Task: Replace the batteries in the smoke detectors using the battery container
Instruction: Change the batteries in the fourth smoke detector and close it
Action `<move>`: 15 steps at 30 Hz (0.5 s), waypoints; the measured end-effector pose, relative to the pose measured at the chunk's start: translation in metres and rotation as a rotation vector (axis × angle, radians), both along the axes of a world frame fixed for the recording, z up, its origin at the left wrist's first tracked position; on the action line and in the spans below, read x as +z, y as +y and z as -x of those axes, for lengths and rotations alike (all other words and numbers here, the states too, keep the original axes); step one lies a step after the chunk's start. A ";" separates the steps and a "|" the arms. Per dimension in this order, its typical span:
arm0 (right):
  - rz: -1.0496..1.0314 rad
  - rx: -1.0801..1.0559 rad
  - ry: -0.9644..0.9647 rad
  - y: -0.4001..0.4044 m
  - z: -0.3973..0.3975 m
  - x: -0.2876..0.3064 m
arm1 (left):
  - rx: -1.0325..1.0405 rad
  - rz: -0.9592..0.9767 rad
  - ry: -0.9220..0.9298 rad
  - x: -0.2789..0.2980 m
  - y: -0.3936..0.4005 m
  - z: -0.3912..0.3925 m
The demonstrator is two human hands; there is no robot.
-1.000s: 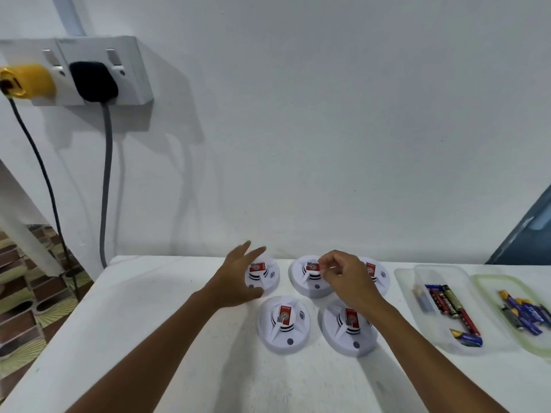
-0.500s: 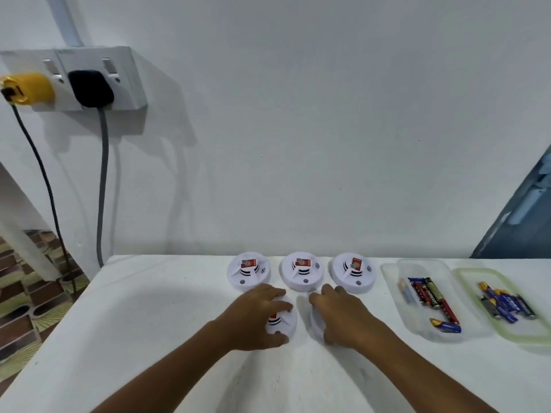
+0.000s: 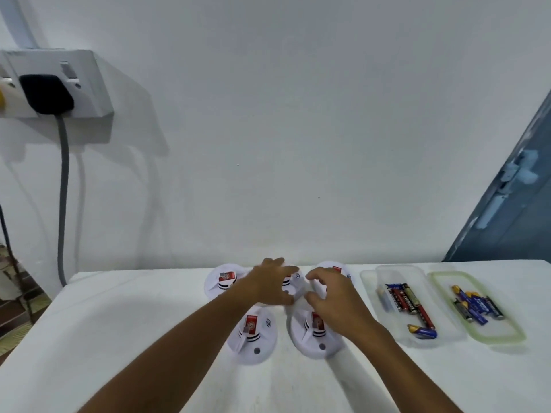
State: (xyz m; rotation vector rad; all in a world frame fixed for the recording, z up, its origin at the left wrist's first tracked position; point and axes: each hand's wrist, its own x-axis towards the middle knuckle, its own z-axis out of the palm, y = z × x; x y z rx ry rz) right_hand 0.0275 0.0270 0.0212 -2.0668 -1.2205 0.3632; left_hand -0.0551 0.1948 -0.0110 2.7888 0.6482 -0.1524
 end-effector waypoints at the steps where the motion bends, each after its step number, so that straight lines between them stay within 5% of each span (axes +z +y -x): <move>1: -0.030 -0.013 0.014 -0.003 -0.001 -0.001 | 0.001 -0.004 0.013 -0.004 0.001 -0.004; 4: -0.140 -0.061 0.051 -0.009 -0.005 -0.002 | 0.015 0.038 -0.079 -0.008 0.008 -0.005; 6: -0.231 -0.119 0.107 -0.011 -0.007 0.003 | 0.089 0.241 -0.285 0.001 0.009 -0.001; 8: -0.305 -0.164 0.184 -0.008 -0.009 0.010 | 0.225 0.617 -0.508 0.022 0.003 0.006; 11: -0.353 -0.135 0.241 0.003 -0.004 0.022 | 0.347 1.477 -0.677 0.048 -0.012 0.015; 15: -0.327 -0.063 0.211 0.017 0.009 0.039 | 0.312 1.861 -0.832 0.064 -0.027 0.029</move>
